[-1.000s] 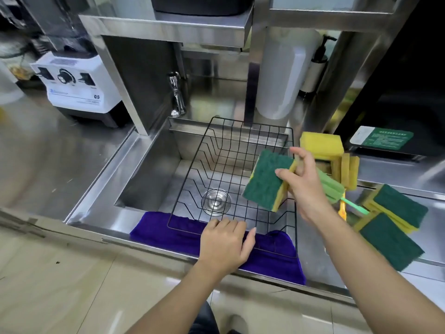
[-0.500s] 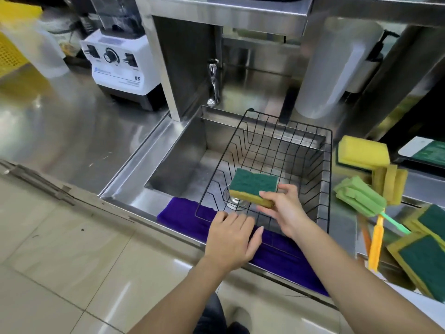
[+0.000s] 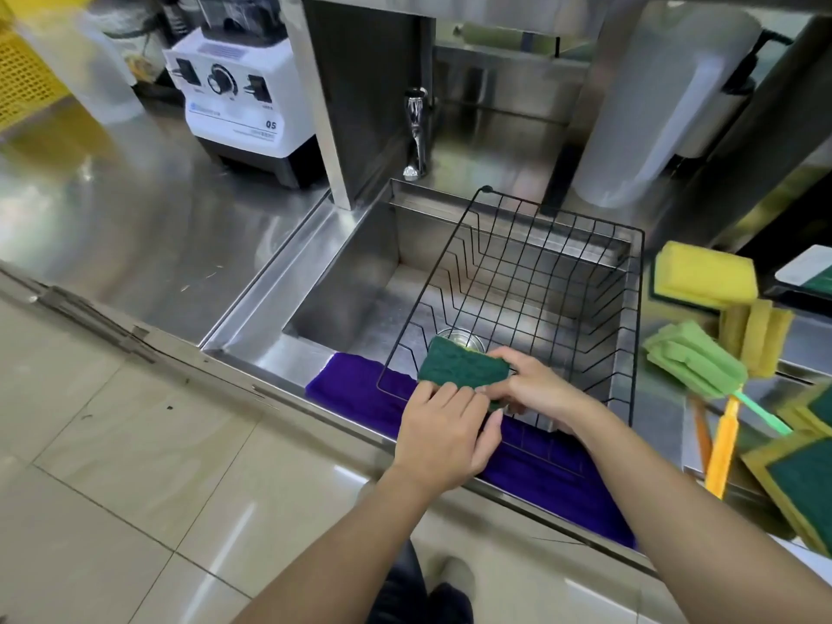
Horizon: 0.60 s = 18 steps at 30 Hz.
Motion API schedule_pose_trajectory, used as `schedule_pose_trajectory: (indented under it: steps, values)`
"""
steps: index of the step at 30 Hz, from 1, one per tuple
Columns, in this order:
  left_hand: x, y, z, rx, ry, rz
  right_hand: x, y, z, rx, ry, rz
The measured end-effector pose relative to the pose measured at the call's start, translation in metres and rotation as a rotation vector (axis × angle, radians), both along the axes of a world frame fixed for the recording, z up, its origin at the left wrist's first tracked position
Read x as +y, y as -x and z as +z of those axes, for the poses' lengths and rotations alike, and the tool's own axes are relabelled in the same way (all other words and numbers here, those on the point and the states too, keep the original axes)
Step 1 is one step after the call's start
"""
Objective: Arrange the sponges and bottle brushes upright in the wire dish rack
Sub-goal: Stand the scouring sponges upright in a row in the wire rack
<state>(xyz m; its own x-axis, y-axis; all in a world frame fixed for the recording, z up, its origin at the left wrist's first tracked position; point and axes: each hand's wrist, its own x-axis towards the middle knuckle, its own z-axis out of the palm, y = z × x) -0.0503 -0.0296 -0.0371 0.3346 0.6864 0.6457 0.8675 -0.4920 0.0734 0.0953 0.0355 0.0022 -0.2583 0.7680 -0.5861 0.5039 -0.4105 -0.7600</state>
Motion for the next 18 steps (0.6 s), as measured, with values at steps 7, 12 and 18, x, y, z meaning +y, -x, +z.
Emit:
schedule_pose_trajectory:
  steps: [7, 12, 18]
  values:
    - [0.000, 0.001, 0.003, 0.023, 0.011, -0.006, 0.003, 0.005, 0.007, -0.290, -0.186, 0.213]
    - [0.001, -0.005, 0.006, 0.111, 0.036, -0.048, -0.004, -0.008, 0.018, -0.391, -0.257, 0.206]
    - [-0.012, -0.072, 0.015, 0.193, 0.114, -0.202, -0.011, -0.056, 0.052, -0.377, -0.454, -0.017]
